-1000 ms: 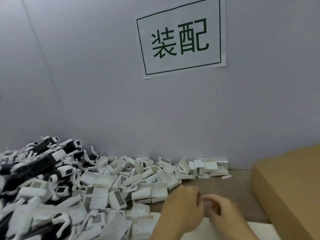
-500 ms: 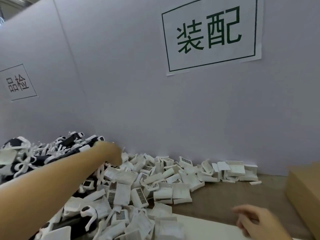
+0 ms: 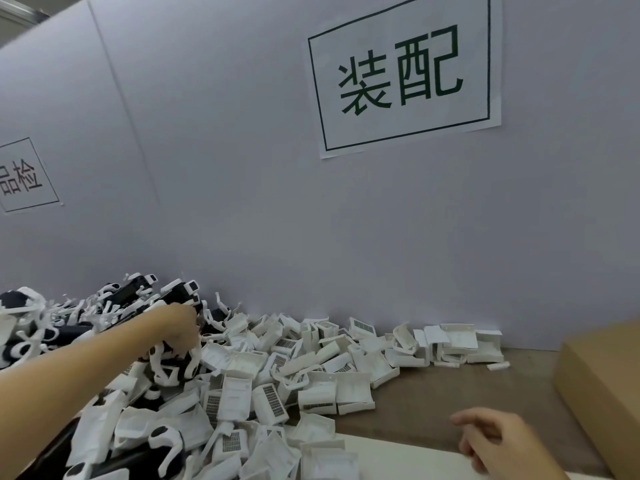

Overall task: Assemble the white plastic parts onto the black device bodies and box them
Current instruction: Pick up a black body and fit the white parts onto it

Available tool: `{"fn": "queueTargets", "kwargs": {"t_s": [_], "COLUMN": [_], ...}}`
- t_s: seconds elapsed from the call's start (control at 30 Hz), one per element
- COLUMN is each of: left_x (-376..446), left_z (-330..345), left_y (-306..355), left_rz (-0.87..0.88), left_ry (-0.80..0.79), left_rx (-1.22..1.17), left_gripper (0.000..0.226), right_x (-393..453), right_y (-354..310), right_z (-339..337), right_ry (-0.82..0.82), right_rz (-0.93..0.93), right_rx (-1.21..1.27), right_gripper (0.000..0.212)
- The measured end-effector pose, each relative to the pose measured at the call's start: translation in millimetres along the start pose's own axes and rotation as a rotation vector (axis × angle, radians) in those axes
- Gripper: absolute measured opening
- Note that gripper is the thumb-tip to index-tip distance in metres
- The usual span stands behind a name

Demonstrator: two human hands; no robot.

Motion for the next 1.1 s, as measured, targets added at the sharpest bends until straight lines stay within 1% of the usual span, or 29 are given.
{"fn": "queueTargets", "kwargs": {"t_s": [0.07,0.1,0.17,0.2,0.3,0.37,0.4,0.43,0.53,0.6,0.63,0.7,0.73,0.77,0.8,0.83,0.87,0.9,0.93,0.97,1.0,1.03,1.1], "left_x": [3.4,2.7,1.2,-2.4,-24.6,-46.2,-56.8,-67.5,-99.2,-122.2,-133.2,-153.0,-161.7,-169.4,-173.7,-175.1,-174.6,-172.3,-169.0,-164.9,-159.6,-154.3,-146.3], "left_z": [-9.3,-13.1,-18.4,-20.9,-35.2,-54.8,-65.0,-74.5,-95.9,-100.0,-96.9,-79.0,-66.2,-53.2,-40.4,-28.3,-18.6,-10.9,-5.4,-1.8,2.3,7.1,13.9], "left_y": [-16.7,-23.1,-28.8,-27.3,-17.5,-4.5,4.3,15.0,56.6,91.8,111.4,151.8,171.5,190.5,207.8,222.9,235.3,244.9,251.5,255.3,258.0,260.1,266.3], "left_rz": [-0.068,-0.080,-0.100,-0.104,-0.134,-0.137,-0.106,-0.052,0.183,0.366,0.465,0.648,0.710,0.744,0.750,0.736,0.720,0.706,0.692,0.662,0.601,0.514,0.339], "left_ry": [0.138,0.196,0.275,0.325,0.578,0.737,0.769,0.768,0.624,0.505,0.409,0.128,-0.010,-0.108,-0.162,-0.196,-0.227,-0.260,-0.285,-0.296,-0.301,-0.304,-0.318], "left_rx": [-0.189,-0.242,-0.326,-0.328,-0.484,-0.528,-0.569,-0.637,-0.833,-0.978,-1.088,-1.359,-1.481,-1.562,-1.619,-1.679,-1.754,-1.835,-1.916,-1.998,-2.082,-2.162,-2.270], "left_gripper": [0.021,0.012,0.010,0.007,0.013,0.014,0.014,0.014,0.020,0.022,0.024,0.028,0.029,0.032,0.037,0.040,0.042,0.041,0.038,0.036,0.035,0.034,0.034], "right_x": [-0.3,-0.8,-1.3,-1.4,-2.8,-3.4,-2.7,-4.1,-5.6,-9.8,-10.3,-11.8,-10.2,-10.4,-10.1,-13.1,-13.7,-18.2,-17.5,-17.7,-13.3,-13.6,-15.4], "right_y": [-1.8,-2.4,-3.0,-2.6,-3.7,-5.1,-5.7,-7.3,-8.9,-13.2,-12.2,-10.0,-8.6,-10.2,-13.6,-15.1,-17.1,-23.9,-23.2,-23.6,-21.8,-16.3,-13.0], "right_z": [0.5,0.5,0.1,-0.2,0.0,-1.0,-1.9,-2.7,-3.3,-7.3,-9.9,-10.9,-11.5,-13.7,-17.5,-22.3,-27.5,-29.1,-30.7,-31.5,-32.8,-29.7,-22.5], "right_ry": [0.002,0.001,0.008,0.007,-0.001,0.003,0.013,0.013,0.007,0.040,0.051,0.071,0.091,0.113,0.128,0.137,0.116,0.063,-0.012,-0.067,-0.069,-0.089,-0.159], "right_rz": [0.003,0.007,0.017,0.019,0.026,0.016,0.011,0.009,0.007,-0.004,-0.001,0.088,0.156,0.160,0.124,0.092,0.104,0.102,0.107,0.108,0.182,0.220,0.235], "right_rx": [-0.014,-0.021,-0.021,-0.021,-0.024,-0.013,-0.009,-0.003,0.032,0.145,0.231,0.453,0.557,0.636,0.666,0.666,0.681,0.697,0.738,0.759,0.804,0.780,0.783], "right_gripper": [0.025,0.026,0.026,0.026,0.023,0.023,0.023,0.023,0.023,0.022,0.023,0.031,0.036,0.037,0.041,0.053,0.062,0.062,0.051,0.022,0.023,0.047,0.063]}}
Point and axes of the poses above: each hand's wrist, its own x-axis towards the middle knuckle, its own z-axis out of the palm, y = z × x, the point moved 4 cm from there along x, towards the middle knuckle, and after that the axes turned 8 degrees about -z, right-handed, at the moved point
